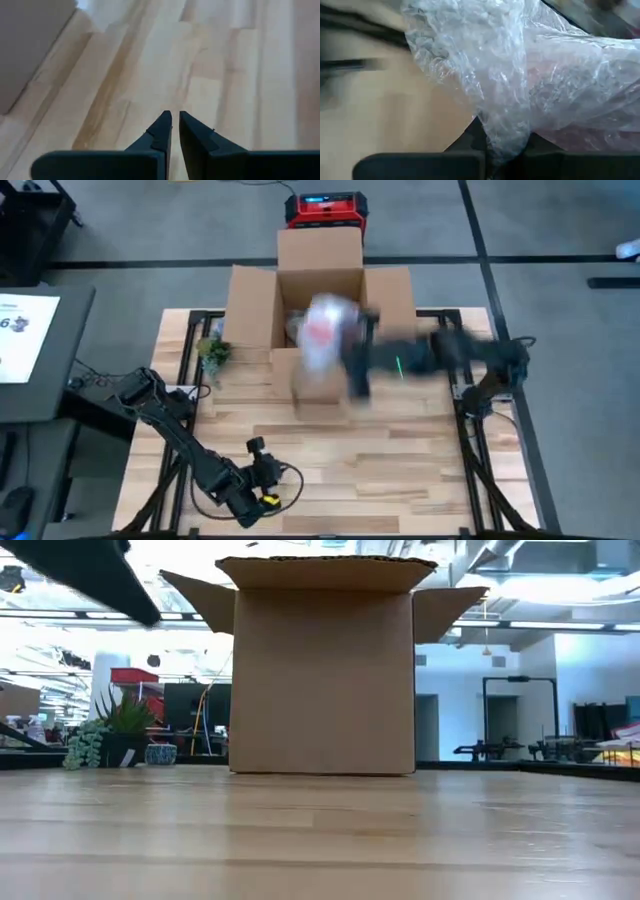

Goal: Wrap mug
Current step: Put the wrapped red mug into the box

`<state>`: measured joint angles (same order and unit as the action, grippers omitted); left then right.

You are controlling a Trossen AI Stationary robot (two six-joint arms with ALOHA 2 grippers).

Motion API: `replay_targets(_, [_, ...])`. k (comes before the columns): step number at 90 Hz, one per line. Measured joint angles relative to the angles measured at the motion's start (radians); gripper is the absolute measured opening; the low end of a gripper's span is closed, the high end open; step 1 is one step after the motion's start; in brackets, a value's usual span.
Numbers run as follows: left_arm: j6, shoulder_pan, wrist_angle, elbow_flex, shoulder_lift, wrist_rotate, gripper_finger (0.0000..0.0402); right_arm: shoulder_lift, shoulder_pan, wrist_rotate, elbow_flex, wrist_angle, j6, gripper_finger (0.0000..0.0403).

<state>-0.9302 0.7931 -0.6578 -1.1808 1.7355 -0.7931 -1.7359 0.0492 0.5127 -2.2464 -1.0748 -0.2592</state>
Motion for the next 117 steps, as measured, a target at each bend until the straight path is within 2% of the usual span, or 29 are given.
replay_targets(12, [-0.04,-0.003,0.002,0.014,0.0,-0.001,0.0014,-0.049,-0.318,-0.289,0.002,-0.002,0.013,0.0009])
replay_targets(19, [-0.041,-0.003,0.005,0.014,0.0,-0.005,0.0015,-0.101,-0.435,-0.428,0.003,-0.019,0.01,0.0009])
replay_targets(24, [-0.045,-0.003,0.006,0.014,0.0,-0.005,0.0015,-0.154,-0.475,-0.47,0.004,-0.029,-0.002,0.0009])
replay_targets(43, [-0.048,-0.003,0.04,0.014,0.0,-0.005,0.0015,-0.316,-0.536,-0.492,0.004,-0.118,-0.065,0.0009])
replay_targets(70, [-0.06,-0.003,0.051,0.014,0.0,-0.005,0.0015,-0.53,-0.527,-0.496,0.0,-0.403,-0.121,0.0013])
replay_targets(87, [-0.06,-0.003,0.056,0.014,0.0,-0.005,0.0015,-0.639,-0.506,-0.491,-0.001,-0.452,-0.142,0.002])
replay_targets(99, [-0.059,-0.003,0.069,0.014,0.0,0.004,0.0015,-0.647,-0.491,-0.492,0.0,-0.463,-0.153,0.0056])
replay_targets(117, [-0.07,0.006,0.078,0.014,-0.005,0.03,0.0015,-0.546,-0.474,-0.493,0.004,-0.469,-0.142,0.0149])
